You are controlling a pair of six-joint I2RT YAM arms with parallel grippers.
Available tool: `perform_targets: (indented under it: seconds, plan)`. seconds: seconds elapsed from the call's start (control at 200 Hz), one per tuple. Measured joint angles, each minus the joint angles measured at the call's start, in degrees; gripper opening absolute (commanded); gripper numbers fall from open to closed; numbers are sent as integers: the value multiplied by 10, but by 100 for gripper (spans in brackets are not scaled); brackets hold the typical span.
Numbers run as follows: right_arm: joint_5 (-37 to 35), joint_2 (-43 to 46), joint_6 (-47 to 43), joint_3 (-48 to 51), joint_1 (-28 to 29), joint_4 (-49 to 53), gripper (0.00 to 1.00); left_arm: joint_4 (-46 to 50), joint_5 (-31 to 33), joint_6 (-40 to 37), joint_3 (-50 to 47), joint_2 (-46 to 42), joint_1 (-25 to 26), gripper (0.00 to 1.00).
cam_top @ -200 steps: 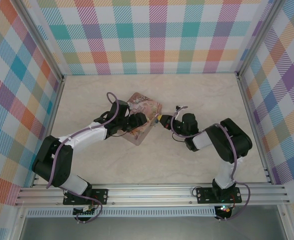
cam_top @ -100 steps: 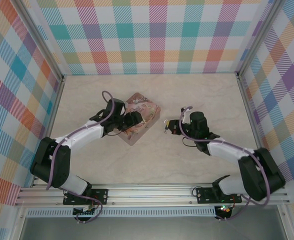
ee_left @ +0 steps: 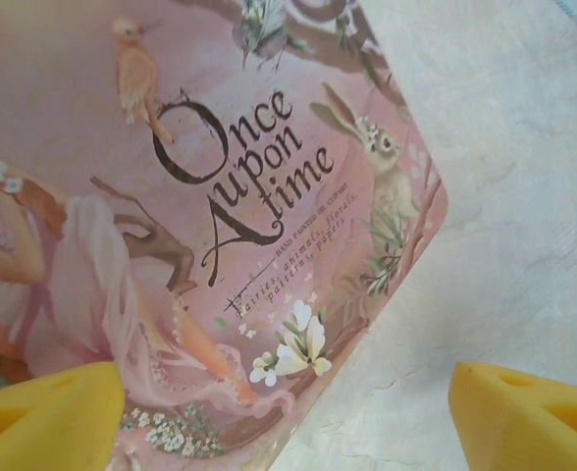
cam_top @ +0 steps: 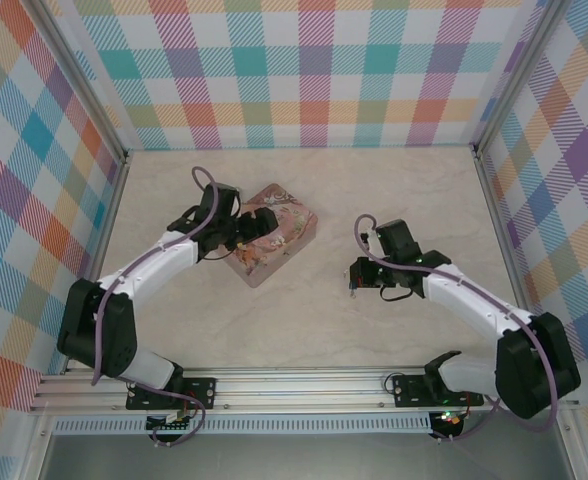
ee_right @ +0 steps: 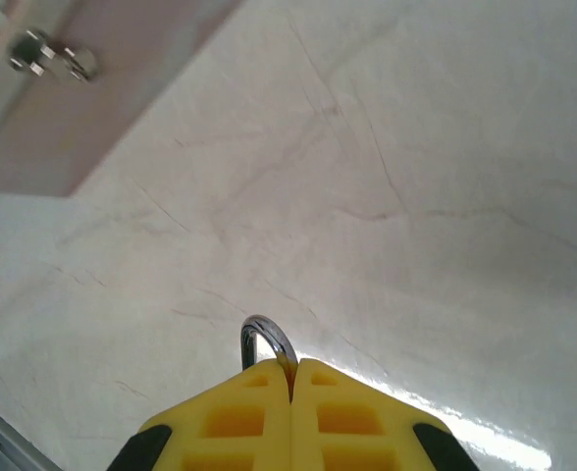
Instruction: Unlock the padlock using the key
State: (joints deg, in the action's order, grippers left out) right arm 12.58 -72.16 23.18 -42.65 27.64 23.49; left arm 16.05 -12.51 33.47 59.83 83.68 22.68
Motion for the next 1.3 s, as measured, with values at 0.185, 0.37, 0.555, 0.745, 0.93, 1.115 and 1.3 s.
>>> perform_targets:
  seconds: [0.185, 0.37, 0.555, 0.745, 0.93, 1.115, 1.3]
  plan:
    - [-19, -68, -1, -29, 27, 38, 0, 20, 42, -27, 0, -58, 0, 92]
    - [-44, -126, -1, -57, 49, 54, 0, 47, 85, -49, -4, -102, 0, 93]
    - [-47, -168, -1, -68, 55, 52, 0, 69, 109, -59, -17, -121, 0, 94]
    - [-44, -200, -1, -71, 58, 38, 3, 82, 123, -61, -23, -127, 0, 94]
    - [-43, -202, -2, -71, 58, 21, 20, 94, 142, -64, -23, -141, 0, 94]
    - [-63, -165, -10, -66, 58, 15, 32, 101, 178, -77, -23, -163, 0, 94]
    - [-104, -94, -30, -67, 58, 21, 45, 110, 228, -87, -23, -198, 0, 96]
